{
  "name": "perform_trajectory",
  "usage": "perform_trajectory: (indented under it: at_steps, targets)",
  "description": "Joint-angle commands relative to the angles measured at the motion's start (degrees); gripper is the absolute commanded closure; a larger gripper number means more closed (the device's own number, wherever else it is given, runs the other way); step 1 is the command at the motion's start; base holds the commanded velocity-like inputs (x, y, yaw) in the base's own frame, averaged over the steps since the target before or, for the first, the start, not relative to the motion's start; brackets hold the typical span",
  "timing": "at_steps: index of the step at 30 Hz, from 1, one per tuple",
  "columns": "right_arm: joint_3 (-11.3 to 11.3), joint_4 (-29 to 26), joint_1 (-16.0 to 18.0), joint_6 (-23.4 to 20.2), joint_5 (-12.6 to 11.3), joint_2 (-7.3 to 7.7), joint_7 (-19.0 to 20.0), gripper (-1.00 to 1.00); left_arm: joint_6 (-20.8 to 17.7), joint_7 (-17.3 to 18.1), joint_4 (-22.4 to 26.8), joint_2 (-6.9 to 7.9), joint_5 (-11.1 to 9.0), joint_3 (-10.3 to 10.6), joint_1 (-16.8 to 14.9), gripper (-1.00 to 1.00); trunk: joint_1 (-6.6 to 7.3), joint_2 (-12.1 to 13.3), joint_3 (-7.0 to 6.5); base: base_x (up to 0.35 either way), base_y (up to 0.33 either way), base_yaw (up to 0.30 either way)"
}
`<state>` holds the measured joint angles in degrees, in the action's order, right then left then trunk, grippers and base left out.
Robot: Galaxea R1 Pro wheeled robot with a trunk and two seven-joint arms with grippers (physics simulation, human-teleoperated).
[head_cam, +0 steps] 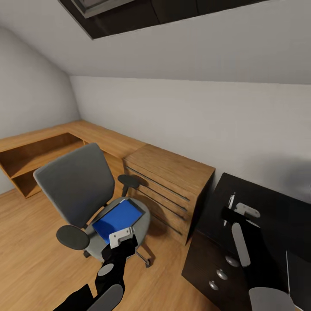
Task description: In the bedroom, organize the workspace by keeping the computer under the desk, ensuring the monitor is on the desk, placing the keyboard on the desk next to the monitor, placing the mouse on the desk next to the keyboard, moving the folder from the swivel chair onto the desk next to the mouse, stacking the notebook on top of the folder with the pen on top of the notebook, and positioning the swivel chair next to the desk.
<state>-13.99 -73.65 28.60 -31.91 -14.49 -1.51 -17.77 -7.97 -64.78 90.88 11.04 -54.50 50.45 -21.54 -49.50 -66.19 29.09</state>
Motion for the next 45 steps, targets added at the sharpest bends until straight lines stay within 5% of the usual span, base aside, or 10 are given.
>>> perform_trajectory:
  at_steps: [1,14,21,45]
  targets:
    - [-0.01,1.93,0.07,-0.09,-0.69,0.04,-0.39,1.00,-0.57,-0.35,0.09,0.04,0.00,0.09,-0.08,-1.00,0.00,-0.04,0.06,0.000,-0.004,-0.002]
    - [-0.07,10.61,0.47,0.40,-0.63,0.19,-0.20,1.00,-0.53,-0.35,0.22,0.04,0.00,1.18,-0.08,-1.00,0.00,-0.04,0.06,0.077,-0.001,0.000]
    - [-0.07,17.74,1.10,6.39,-0.72,1.64,0.00,1.00,-0.54,-0.35,0.26,0.01,0.00,1.40,-0.06,-1.00,0.00,-0.04,0.06,0.000,0.000,0.000]
    - [-0.07,20.04,1.98,7.58,-0.70,1.78,0.07,1.00,-0.38,-0.45,0.28,0.04,0.09,3.69,-0.08,-1.00,0.00,-0.04,0.06,0.076,0.000,0.000]
